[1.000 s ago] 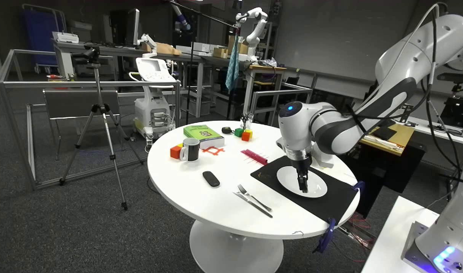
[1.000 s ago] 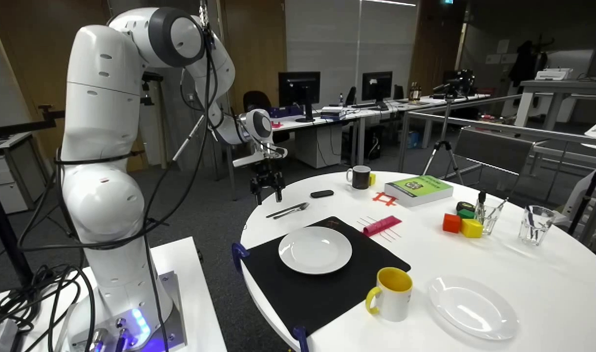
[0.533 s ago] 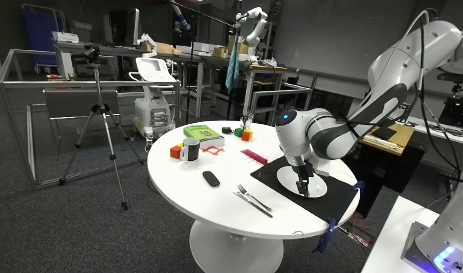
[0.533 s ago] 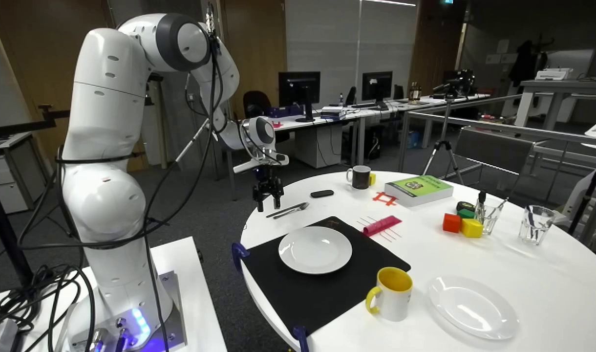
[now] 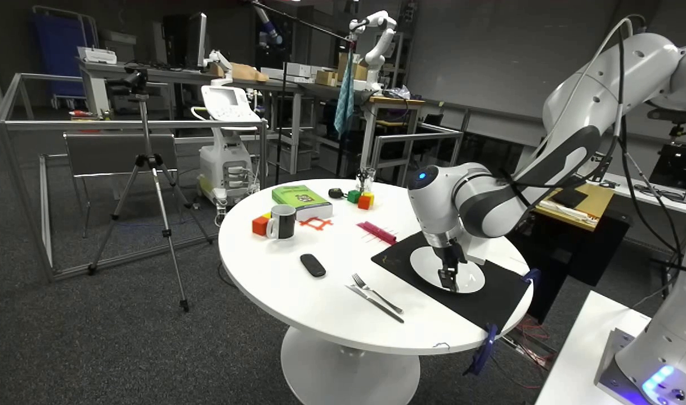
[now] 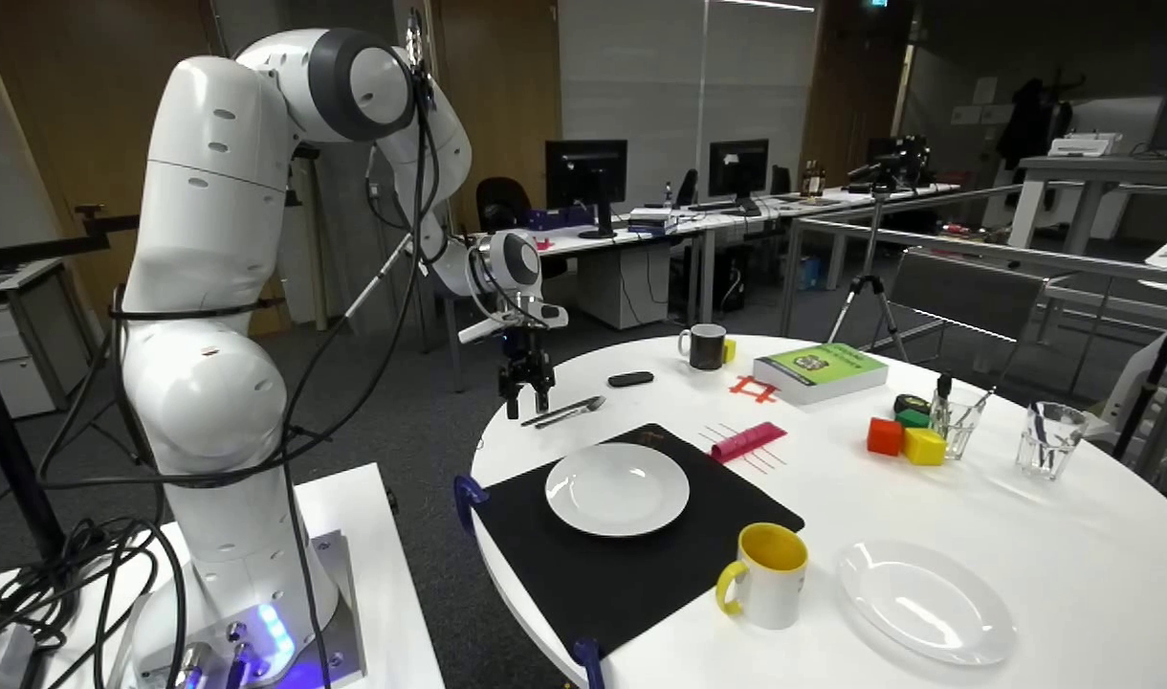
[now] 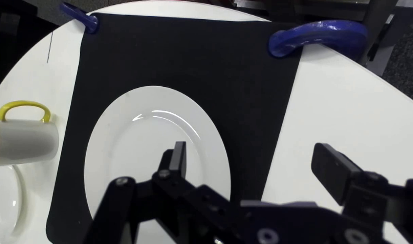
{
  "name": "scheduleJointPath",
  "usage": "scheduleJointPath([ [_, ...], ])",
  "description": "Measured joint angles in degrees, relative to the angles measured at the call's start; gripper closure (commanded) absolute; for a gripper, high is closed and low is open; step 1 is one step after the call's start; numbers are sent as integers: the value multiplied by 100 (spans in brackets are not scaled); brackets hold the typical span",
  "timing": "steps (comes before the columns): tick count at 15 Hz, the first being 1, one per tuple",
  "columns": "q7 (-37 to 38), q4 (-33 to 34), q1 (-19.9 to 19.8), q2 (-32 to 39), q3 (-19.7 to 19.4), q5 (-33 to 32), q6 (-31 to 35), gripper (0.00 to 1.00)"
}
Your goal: Move the plate to the left
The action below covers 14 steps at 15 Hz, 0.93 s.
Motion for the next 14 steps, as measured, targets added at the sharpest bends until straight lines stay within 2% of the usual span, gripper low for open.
scheduleJointPath([
  [7, -25, 23, 5, 98, -15, -72, -15, 0],
  [14, -276, 615, 190, 987, -223, -827, -281, 0],
])
